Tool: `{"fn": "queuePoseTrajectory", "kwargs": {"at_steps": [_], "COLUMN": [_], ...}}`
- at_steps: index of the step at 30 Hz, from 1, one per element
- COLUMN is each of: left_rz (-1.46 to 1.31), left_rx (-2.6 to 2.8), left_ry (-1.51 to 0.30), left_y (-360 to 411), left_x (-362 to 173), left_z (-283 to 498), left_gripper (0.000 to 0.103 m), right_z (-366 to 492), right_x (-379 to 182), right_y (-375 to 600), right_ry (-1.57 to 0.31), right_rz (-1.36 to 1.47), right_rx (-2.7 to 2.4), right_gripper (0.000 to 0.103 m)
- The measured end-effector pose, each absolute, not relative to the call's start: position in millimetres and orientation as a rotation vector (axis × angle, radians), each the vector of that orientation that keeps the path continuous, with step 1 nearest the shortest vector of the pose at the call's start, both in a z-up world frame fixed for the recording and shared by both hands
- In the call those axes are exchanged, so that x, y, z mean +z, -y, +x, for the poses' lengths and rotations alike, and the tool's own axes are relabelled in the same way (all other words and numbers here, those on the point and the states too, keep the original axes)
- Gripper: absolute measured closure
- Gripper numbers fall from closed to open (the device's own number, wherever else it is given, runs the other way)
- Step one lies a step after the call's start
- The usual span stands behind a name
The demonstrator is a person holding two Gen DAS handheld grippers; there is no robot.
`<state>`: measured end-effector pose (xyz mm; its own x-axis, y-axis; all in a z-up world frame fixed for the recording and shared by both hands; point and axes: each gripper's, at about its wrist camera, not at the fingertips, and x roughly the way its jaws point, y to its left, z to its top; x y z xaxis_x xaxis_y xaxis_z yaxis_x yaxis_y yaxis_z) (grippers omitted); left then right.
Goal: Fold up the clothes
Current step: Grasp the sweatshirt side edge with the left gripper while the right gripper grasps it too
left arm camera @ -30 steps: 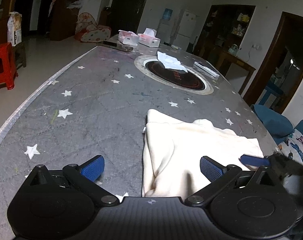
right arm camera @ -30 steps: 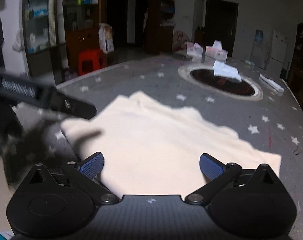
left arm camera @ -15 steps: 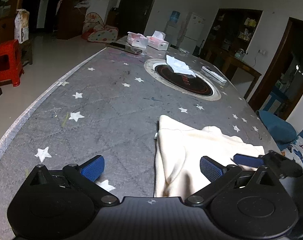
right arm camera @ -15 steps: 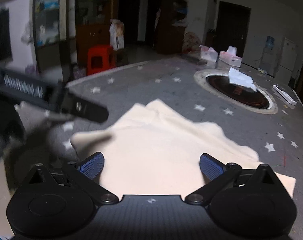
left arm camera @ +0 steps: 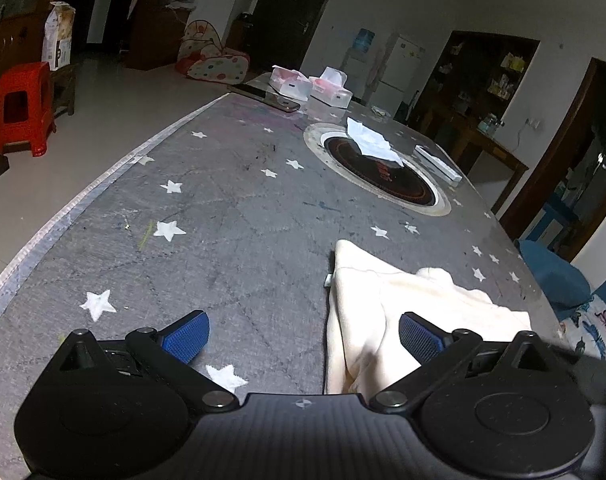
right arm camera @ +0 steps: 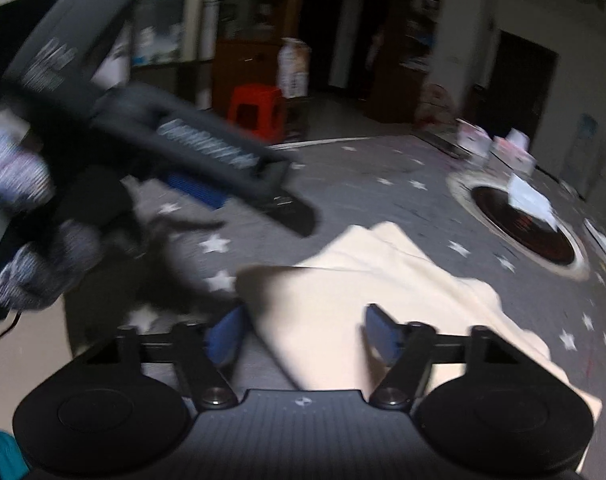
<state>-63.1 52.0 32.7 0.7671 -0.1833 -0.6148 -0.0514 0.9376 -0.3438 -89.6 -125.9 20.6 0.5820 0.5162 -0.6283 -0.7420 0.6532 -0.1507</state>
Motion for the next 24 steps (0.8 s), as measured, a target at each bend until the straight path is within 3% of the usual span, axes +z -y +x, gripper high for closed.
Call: {"fn": "queuePoseTrajectory", "kwargs": {"at_steps": [5,8,10,13,24], "left_rz": [-0.418,-0.452,-0.48,-0.521,-0.782], "left_rx": [-0.096,-0.113,-0.131,-0.15,-0.22], "left_ry": [-0.709,-0.726,-0.737,-0.755,-0.855], "left_y": [-58.5,-57.8,-56.1,-53.0,-48.9], "left_x": [32.5,30.2,28.6,26.1,11.0], "left_z": [-60.5,-58.3,-56.7,-54.2,-34.3], "left_gripper": [0.006,0.008,0.008,0.008,0.009], "right_z": [-98.4,-103.6,-103.9,-98.6,-87.8], "right_x": [13.0,8.4,8.1,17.1,52.6], "right_y": [109.3,99.4,96.8,105.9,145.3], "right_ry": [-0.548,-0.528,-0.521,-0.533,-0.531], "right_rz": [-0.532,-0.596,-0.613,-0.536,-0.327], "right_rx": [0.764,0.765,0.754,0.765,0.778], "right_gripper": [0.053,0.064,0.078,0.087,0.091]}}
